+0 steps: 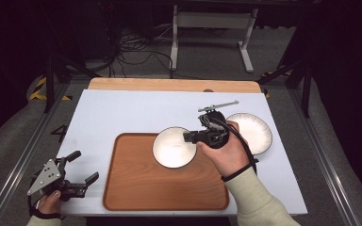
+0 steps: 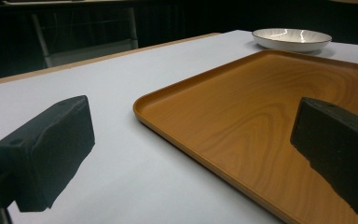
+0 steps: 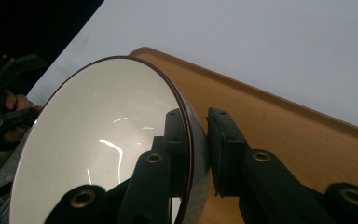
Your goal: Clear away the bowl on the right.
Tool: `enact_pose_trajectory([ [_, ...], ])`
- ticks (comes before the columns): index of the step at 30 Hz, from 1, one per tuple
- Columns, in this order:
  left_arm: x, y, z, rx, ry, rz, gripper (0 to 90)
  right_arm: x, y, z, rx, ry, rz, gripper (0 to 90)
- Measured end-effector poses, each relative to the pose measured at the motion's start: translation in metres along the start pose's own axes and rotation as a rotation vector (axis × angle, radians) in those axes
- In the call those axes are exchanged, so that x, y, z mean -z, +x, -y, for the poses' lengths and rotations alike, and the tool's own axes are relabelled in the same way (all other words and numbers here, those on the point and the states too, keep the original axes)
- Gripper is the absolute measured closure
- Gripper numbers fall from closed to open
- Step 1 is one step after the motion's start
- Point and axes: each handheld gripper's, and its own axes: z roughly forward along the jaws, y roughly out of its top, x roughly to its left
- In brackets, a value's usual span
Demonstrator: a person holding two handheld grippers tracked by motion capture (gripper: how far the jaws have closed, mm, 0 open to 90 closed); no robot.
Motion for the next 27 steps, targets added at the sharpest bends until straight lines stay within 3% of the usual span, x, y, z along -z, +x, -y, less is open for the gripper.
enact_pose_trajectory([
  [14, 0.0, 0.0, 0.0, 0.0, 0.001, 0.001, 0.3, -0.032, 0.004, 0.012, 0.015, 0.027, -0.038, 78.2],
  [27, 0.0, 0.0, 0.0, 0.001, -0.002, 0.0, 0.3, -0.058, 0.0, 0.025, -0.013, 0.073, -0.051, 78.2],
])
